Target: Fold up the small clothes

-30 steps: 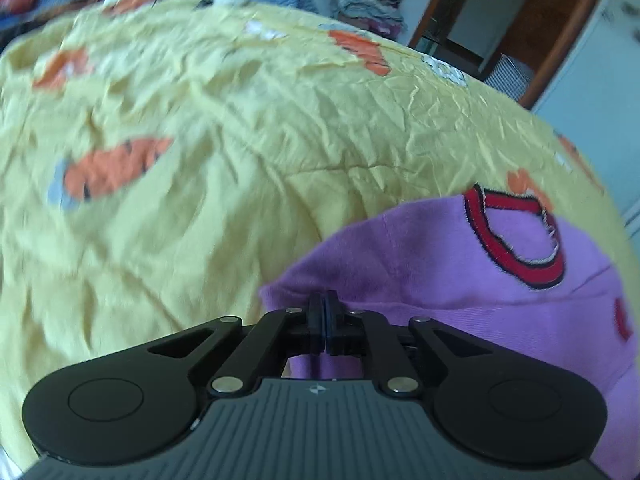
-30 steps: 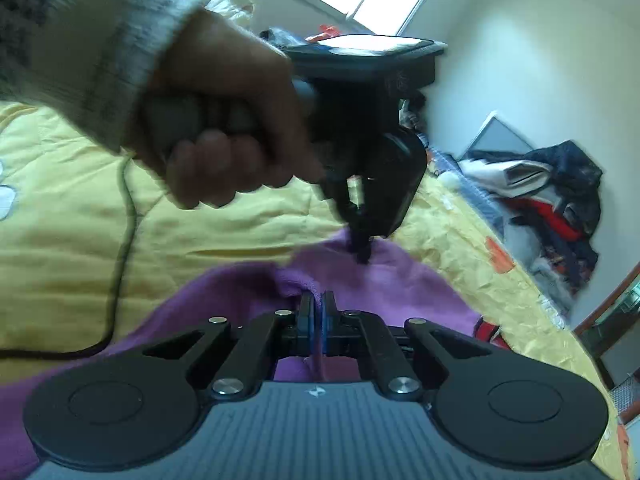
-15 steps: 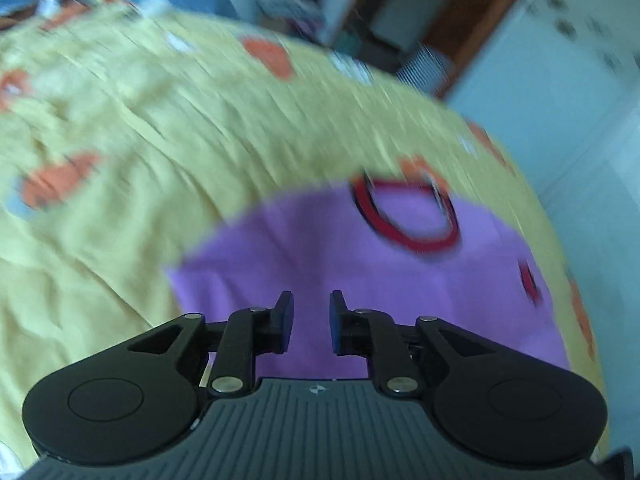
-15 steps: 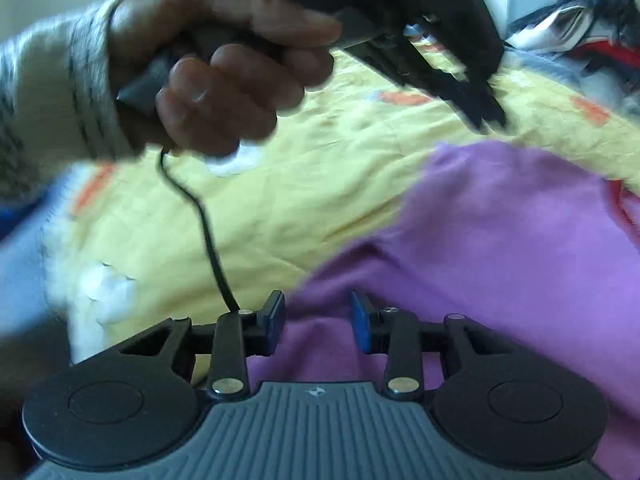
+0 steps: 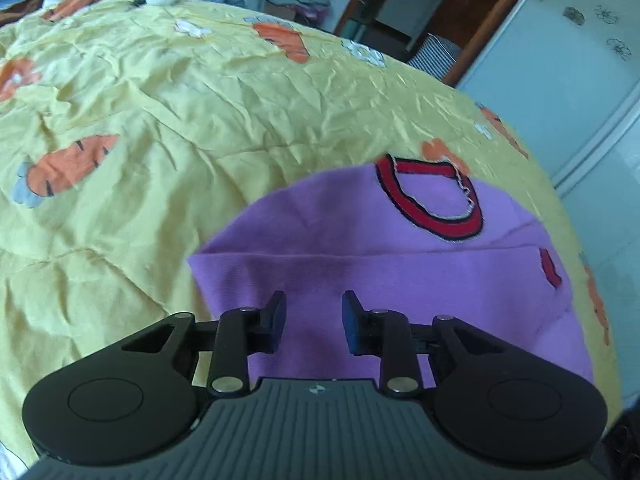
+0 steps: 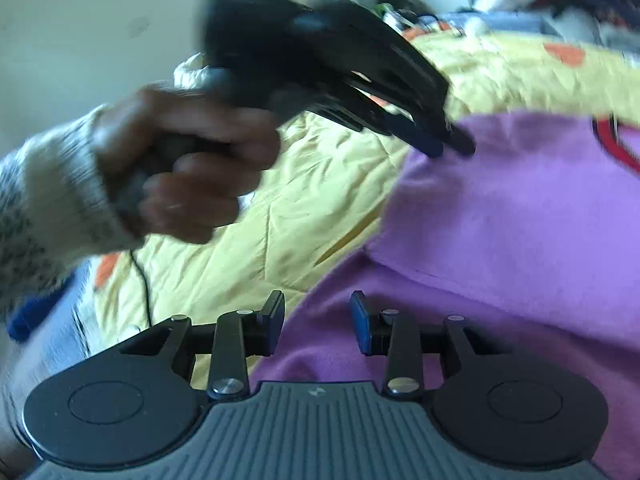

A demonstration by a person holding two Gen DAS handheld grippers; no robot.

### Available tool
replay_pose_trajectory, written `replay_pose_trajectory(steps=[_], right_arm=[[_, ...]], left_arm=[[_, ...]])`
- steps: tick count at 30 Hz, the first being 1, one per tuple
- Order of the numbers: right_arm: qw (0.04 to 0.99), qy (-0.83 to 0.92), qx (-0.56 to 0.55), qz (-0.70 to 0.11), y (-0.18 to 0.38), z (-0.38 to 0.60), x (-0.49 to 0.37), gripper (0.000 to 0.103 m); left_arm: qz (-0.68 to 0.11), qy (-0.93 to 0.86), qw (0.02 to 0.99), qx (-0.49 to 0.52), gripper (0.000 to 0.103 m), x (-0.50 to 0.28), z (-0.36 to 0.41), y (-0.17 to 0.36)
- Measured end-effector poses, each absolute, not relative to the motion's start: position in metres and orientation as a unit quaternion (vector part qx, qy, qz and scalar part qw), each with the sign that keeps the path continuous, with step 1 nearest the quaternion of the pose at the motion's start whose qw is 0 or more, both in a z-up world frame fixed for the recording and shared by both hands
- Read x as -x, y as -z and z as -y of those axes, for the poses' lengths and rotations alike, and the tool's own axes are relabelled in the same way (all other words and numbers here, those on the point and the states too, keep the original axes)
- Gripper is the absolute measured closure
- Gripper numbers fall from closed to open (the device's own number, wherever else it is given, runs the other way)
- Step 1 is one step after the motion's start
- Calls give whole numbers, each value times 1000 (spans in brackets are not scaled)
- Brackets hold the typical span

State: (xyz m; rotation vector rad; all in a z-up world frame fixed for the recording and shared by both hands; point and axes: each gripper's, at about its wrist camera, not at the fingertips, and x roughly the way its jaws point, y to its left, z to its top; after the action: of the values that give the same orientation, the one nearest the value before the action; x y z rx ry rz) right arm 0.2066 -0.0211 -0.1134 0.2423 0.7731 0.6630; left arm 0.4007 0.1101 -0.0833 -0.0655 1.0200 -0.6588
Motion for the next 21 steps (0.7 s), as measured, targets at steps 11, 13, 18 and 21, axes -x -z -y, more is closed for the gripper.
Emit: replay_pose_trajectory(steps=[11, 13, 18, 21], right_arm=[[886, -292, -77, -352, 119, 3, -240, 68], [885, -292, -51, -358, 116, -7, -235, 67], [874, -314, -51, -368, 114, 1, -223, 67], [853, -344, -53, -390, 109, 14, -204, 64]], left_arm=[[-459, 282, 840, -62, 88, -413, -98, 104], [-450, 280, 845, -67, 89, -414, -99, 104], [-432, 242, 864, -96, 89, -416, -84, 103], [-438, 222, 863, -120, 89, -412, -77, 98]])
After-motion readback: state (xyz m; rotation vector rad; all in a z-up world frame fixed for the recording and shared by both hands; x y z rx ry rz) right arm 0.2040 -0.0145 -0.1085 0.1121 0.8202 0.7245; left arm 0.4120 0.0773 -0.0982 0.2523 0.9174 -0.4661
